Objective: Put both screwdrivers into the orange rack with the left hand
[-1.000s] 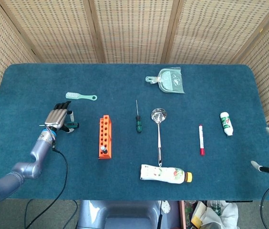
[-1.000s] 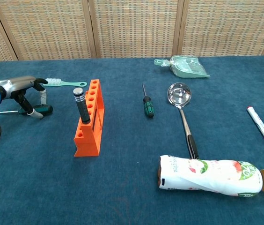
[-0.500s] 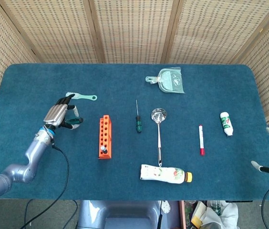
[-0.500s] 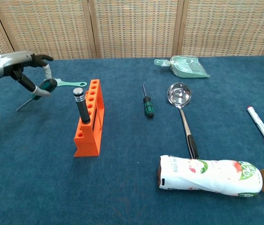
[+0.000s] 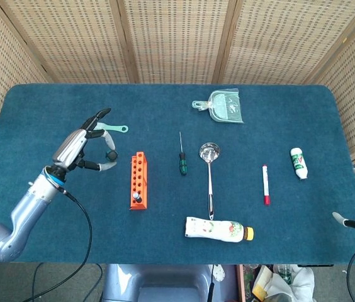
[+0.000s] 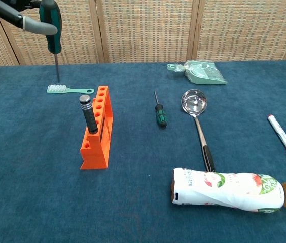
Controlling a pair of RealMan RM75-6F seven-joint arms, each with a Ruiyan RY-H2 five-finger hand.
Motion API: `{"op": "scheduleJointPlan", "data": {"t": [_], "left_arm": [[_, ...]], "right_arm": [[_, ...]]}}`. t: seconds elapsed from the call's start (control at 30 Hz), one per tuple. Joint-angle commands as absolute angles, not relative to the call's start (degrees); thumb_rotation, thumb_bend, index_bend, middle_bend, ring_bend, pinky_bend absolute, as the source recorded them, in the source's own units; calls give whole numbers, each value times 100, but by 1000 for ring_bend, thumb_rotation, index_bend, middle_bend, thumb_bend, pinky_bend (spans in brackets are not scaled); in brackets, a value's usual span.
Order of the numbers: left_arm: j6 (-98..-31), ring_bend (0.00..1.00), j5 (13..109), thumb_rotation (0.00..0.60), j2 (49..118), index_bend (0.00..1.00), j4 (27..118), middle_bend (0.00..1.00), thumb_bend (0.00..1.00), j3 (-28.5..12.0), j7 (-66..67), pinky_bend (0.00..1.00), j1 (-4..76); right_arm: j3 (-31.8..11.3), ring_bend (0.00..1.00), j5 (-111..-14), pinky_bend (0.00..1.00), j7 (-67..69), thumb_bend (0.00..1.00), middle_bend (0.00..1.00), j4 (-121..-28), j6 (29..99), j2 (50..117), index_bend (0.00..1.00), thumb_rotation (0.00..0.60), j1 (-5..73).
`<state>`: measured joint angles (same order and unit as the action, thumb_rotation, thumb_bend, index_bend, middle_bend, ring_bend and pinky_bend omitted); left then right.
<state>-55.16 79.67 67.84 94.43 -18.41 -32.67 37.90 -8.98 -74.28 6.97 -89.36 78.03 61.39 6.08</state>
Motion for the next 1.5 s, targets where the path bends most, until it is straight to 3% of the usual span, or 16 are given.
{"op": "scheduleJointPlan", "data": {"t": [0.03,0.43,1.5], "left_arm": [[-5271,0,7902,600,6572,697,9894,0,476,-1882,-3857,0,3849],[-4878,0,7595,600,6925,697,9690,0,477,-1975,-5035,0,4149],[-4421,0,6892,600,7405,697,8971,0,488,-2106,-5177,0,4465]], "right_arm": [[-895,0,-7439,0,721,0,0,-8936,7809,6126,0,600,601],[-904,0,-7420,0,733,0,0,-8915,7805,6124,0,600,597],[-925,0,-7380,0,809,0,0,-8879,7757,6108,0,600,605]]}}
